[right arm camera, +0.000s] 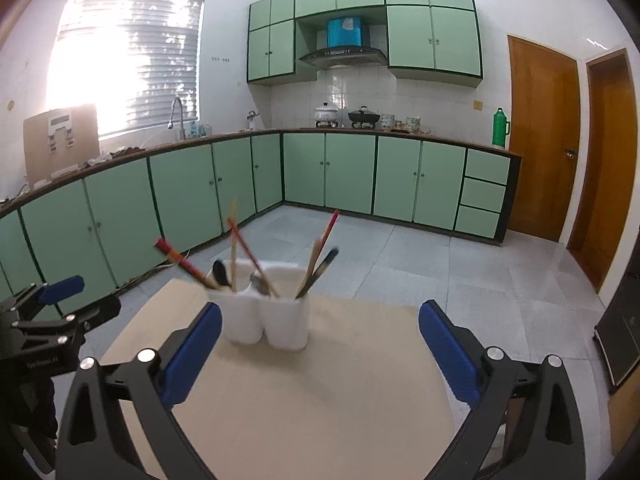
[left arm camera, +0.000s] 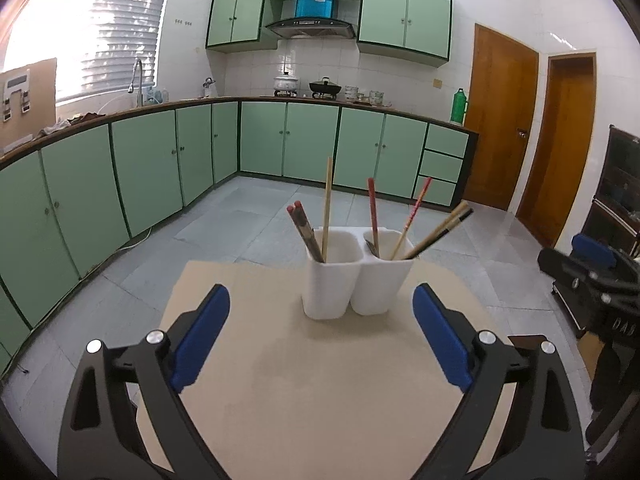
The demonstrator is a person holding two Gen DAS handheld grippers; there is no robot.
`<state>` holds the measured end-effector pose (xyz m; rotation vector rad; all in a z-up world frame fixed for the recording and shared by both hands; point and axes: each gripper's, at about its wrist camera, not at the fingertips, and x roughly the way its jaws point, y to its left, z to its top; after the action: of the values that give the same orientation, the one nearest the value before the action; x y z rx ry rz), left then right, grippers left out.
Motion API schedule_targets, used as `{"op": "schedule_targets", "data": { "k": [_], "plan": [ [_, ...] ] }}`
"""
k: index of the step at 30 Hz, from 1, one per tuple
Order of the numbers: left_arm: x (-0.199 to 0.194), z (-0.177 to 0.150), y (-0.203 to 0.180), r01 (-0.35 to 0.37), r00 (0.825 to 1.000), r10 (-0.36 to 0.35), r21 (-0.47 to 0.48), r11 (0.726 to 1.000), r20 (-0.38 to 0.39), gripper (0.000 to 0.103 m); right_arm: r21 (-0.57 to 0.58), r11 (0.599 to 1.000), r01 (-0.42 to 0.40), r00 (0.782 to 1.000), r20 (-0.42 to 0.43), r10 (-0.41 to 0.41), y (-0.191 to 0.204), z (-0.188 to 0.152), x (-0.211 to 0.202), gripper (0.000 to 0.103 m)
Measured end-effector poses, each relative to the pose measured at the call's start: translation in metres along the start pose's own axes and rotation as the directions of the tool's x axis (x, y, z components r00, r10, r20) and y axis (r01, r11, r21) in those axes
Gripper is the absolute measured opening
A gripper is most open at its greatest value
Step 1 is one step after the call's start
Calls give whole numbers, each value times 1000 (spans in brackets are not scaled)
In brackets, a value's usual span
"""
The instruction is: Organize utensils
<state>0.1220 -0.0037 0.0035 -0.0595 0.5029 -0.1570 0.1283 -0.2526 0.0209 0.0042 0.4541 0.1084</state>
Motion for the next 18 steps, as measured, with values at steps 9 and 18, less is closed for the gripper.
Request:
{"op": "schedule_targets", "data": {
  "k": [9, 18],
  "plan": [
    [-42, -11, -7, -17, 999, 17, 13, 1000, 34, 90, 3, 999, -37, 999, -6, 37, 15, -16, -37, 97],
    [-69, -12, -15, -22, 998, 21, 23, 999, 61, 90, -11, 999, -42, 999, 17, 42, 22, -13, -59, 97]
  ]
}}
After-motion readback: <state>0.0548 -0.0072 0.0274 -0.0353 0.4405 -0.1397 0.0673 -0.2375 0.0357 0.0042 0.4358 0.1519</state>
